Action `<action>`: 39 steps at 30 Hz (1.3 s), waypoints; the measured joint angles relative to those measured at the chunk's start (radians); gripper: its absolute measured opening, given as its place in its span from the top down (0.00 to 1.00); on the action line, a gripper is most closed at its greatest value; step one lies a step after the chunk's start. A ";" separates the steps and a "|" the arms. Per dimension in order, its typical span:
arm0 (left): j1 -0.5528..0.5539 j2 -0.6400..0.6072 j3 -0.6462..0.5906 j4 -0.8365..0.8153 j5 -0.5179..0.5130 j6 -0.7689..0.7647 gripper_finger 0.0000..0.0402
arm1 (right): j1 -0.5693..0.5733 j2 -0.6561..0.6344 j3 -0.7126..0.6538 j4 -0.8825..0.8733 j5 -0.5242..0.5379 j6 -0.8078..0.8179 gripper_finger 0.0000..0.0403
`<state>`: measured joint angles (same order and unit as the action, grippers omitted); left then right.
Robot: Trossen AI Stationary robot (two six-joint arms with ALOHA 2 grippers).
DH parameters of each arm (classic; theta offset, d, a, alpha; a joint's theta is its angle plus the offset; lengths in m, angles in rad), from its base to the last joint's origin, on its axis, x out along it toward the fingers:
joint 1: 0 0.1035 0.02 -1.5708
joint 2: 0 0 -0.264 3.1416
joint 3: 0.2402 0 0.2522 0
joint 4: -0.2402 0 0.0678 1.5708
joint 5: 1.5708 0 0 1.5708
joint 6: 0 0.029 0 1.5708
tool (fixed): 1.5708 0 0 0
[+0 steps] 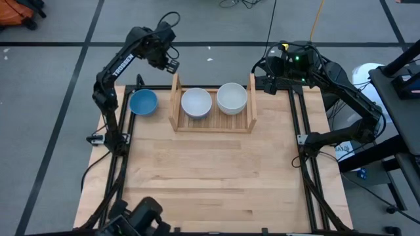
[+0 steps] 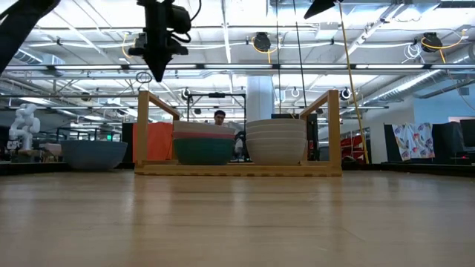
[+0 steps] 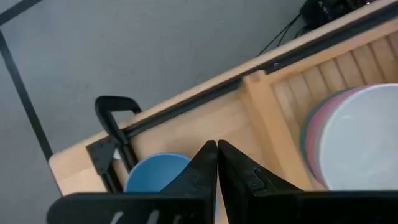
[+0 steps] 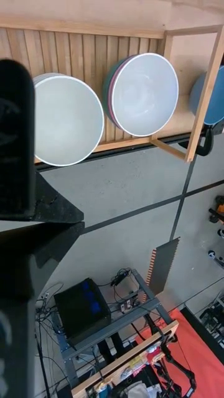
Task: Place and stack bowls onto a shelf
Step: Stack the blue bowl on top of the left white bowl on the shelf
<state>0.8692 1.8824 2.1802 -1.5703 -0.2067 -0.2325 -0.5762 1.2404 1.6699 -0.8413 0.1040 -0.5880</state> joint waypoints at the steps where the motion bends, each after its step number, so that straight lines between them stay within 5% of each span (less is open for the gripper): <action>1: 0.010 0.000 -0.003 0.001 -0.001 0.003 0.95 | 0.000 0.000 0.000 0.000 0.000 0.000 1.00; 23: 0.125 -0.006 -0.510 0.001 0.091 0.153 0.96 | 0.000 0.000 0.000 0.006 0.000 -0.043 1.00; 39: 0.123 -0.006 -0.575 0.000 0.119 0.190 0.83 | 0.000 0.000 0.000 0.078 0.000 -0.052 1.00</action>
<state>0.9926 1.8763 1.6051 -1.5705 -0.0874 -0.0424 -0.5761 1.2404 1.6695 -0.7630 0.1040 -0.6403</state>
